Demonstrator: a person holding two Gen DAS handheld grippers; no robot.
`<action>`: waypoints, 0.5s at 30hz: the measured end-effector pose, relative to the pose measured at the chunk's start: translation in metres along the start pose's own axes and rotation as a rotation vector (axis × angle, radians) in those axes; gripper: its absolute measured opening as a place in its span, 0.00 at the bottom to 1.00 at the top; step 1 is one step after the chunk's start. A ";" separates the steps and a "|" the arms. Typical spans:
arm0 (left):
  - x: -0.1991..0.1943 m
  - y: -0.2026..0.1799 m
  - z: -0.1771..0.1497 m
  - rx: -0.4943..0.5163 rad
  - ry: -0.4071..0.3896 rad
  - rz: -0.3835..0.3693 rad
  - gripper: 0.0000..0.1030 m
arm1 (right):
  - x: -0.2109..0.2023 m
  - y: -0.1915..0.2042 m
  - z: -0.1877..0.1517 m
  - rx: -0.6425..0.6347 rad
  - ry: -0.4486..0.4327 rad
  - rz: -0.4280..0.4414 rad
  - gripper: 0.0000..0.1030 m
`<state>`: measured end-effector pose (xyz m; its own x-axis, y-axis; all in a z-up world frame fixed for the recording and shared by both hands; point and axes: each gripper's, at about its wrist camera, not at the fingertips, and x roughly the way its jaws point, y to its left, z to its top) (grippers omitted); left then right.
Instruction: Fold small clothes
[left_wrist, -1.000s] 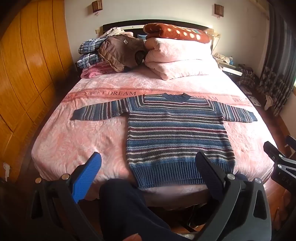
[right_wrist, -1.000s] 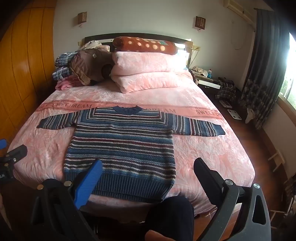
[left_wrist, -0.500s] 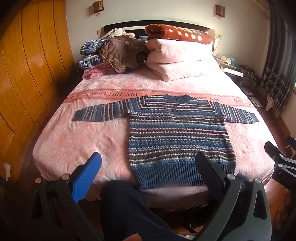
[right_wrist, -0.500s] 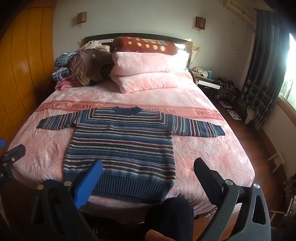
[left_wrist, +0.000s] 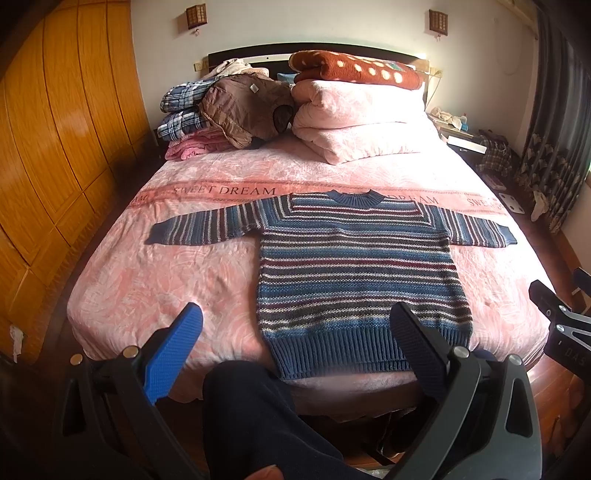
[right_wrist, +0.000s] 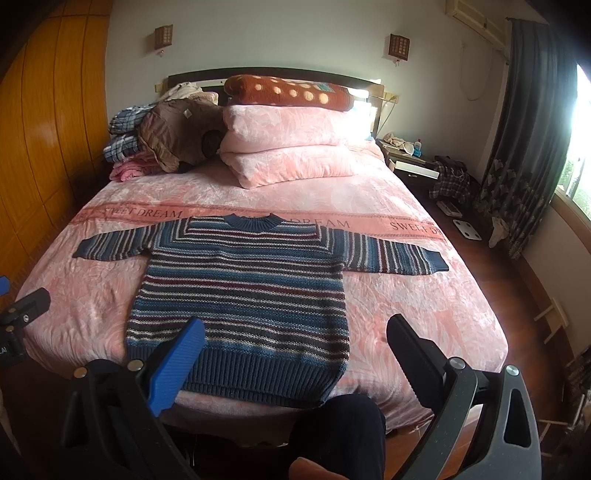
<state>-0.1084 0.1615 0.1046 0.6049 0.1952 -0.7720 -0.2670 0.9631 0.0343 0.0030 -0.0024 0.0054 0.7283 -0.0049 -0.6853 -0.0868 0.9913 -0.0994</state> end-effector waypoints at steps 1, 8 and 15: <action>0.000 0.001 0.001 -0.001 0.000 0.000 0.97 | 0.000 0.000 0.001 0.001 -0.001 0.000 0.96; 0.001 -0.002 0.001 0.001 -0.001 0.003 0.97 | -0.001 -0.002 0.003 0.001 -0.001 0.000 0.96; 0.001 -0.004 -0.001 0.001 -0.003 0.006 0.97 | -0.001 -0.001 0.002 0.001 -0.002 0.001 0.96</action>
<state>-0.1075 0.1580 0.1029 0.6056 0.2012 -0.7699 -0.2693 0.9622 0.0396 0.0037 -0.0034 0.0080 0.7294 -0.0039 -0.6841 -0.0871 0.9913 -0.0985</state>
